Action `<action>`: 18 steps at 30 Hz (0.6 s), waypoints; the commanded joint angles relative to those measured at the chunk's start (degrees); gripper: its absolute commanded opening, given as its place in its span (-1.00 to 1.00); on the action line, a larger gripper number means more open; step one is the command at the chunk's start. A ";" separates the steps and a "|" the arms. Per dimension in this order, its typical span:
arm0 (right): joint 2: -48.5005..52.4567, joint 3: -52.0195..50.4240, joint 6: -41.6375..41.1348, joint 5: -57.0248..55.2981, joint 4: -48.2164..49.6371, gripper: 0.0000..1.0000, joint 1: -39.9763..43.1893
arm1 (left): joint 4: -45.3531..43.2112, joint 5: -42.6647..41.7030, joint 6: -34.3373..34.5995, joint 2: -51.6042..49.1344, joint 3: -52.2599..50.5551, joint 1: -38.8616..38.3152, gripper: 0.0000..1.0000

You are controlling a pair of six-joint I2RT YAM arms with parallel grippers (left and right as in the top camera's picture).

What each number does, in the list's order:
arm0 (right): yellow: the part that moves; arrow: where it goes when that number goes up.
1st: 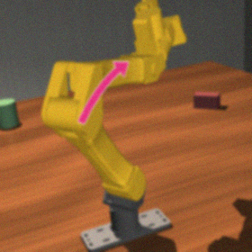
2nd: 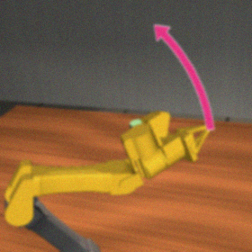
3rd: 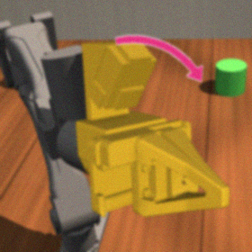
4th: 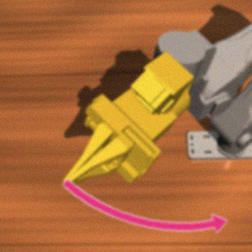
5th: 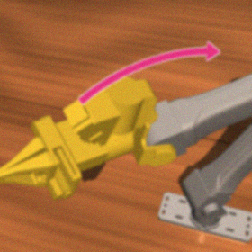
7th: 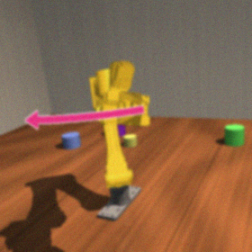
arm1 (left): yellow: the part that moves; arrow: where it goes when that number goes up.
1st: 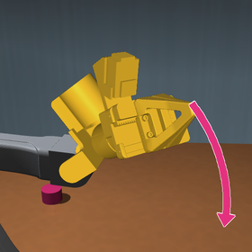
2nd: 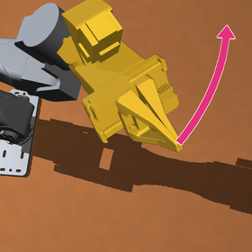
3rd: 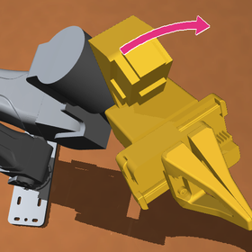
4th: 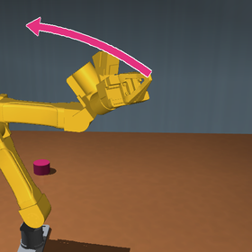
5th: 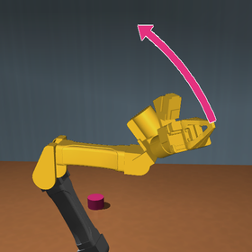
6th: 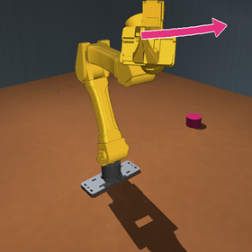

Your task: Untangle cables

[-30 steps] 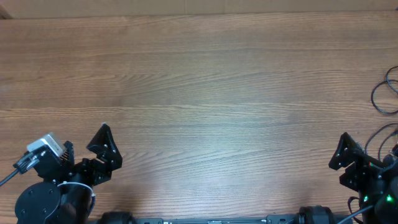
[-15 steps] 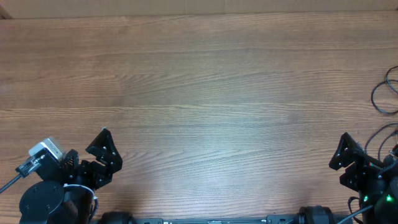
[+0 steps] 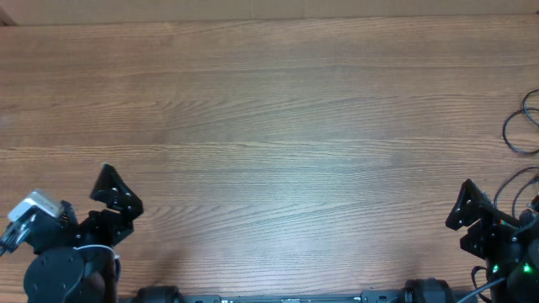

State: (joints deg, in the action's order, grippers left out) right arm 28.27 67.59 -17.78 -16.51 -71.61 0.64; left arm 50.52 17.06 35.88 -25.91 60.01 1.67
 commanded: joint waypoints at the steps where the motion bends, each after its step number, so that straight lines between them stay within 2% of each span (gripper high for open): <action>1: 0.02 -0.11 -0.22 -0.57 0.11 0.99 -0.31 | -6.62 4.07 -1.18 5.35 -5.88 1.11 0.99; 2: 0.02 -0.11 -0.22 -0.57 0.09 1.00 -0.31 | -12.04 4.07 -1.18 9.31 -10.67 1.22 0.99; 7: 0.02 -0.11 -0.22 -0.57 0.11 1.00 -0.31 | -26.34 4.02 -1.16 18.23 -22.62 1.38 0.99; 18: 0.02 -0.11 -0.22 -0.57 0.09 1.00 -0.31 | -54.69 3.76 0.55 25.73 -42.97 1.31 0.99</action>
State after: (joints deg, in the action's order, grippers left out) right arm 28.27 67.44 -17.80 -16.56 -71.61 0.67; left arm 0.40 20.01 36.10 -1.39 20.71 2.68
